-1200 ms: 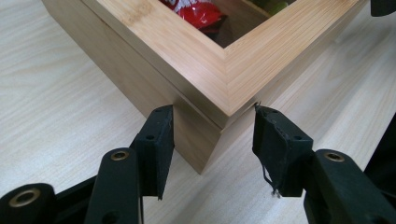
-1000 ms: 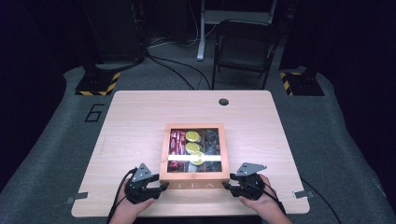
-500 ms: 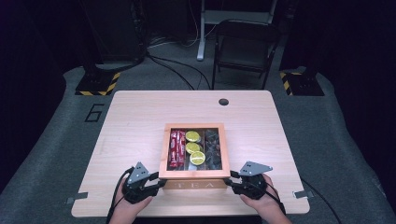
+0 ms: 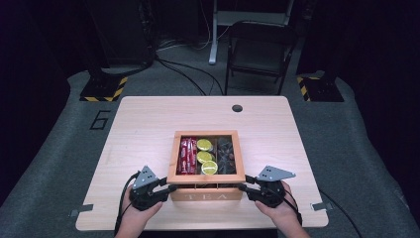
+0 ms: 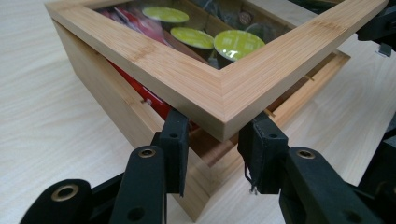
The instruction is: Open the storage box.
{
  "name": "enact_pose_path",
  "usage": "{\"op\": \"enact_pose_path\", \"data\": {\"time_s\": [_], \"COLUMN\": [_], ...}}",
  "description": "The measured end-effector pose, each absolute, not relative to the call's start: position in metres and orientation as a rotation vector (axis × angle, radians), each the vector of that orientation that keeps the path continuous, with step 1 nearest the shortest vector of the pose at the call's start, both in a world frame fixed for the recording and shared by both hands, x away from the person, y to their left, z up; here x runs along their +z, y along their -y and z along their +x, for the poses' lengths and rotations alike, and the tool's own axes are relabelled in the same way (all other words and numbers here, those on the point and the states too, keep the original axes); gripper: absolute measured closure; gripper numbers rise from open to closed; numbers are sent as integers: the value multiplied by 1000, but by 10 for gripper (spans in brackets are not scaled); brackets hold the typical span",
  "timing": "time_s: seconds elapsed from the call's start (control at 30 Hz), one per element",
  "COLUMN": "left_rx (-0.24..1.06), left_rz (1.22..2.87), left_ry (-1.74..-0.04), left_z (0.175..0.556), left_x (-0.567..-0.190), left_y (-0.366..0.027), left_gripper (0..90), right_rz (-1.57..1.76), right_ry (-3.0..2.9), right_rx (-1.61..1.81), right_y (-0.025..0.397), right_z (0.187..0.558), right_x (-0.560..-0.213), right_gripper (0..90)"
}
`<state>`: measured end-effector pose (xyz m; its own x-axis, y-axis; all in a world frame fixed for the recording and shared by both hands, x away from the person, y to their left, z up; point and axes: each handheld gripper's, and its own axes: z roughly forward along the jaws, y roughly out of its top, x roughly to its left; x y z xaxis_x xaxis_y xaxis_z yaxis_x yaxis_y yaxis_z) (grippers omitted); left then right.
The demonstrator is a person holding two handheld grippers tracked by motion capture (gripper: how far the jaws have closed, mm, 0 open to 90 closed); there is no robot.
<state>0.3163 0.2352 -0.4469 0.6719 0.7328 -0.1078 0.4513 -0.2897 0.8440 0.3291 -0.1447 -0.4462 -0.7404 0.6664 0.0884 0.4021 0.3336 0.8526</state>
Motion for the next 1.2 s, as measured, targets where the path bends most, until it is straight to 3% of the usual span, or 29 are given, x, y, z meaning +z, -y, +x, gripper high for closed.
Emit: {"op": "enact_pose_path", "data": {"time_s": [0.43,0.6,1.2], "left_rx": [348,412,490], "left_rz": [1971,1958,1909], "left_ry": [-950,-962,-968], "left_z": [328,330,346], "left_x": [-414,-406,-375], "left_y": [-237,-237,-238], "left_gripper": [666,618,634], "right_rz": [1024,1010,980], "right_ry": [-2290,-2307,-2263], "right_rx": [1367,1330,1317], "right_y": [144,143,144], "right_z": [335,342,362], "right_x": [-419,-408,-372], "right_gripper": [682,681,654]}}
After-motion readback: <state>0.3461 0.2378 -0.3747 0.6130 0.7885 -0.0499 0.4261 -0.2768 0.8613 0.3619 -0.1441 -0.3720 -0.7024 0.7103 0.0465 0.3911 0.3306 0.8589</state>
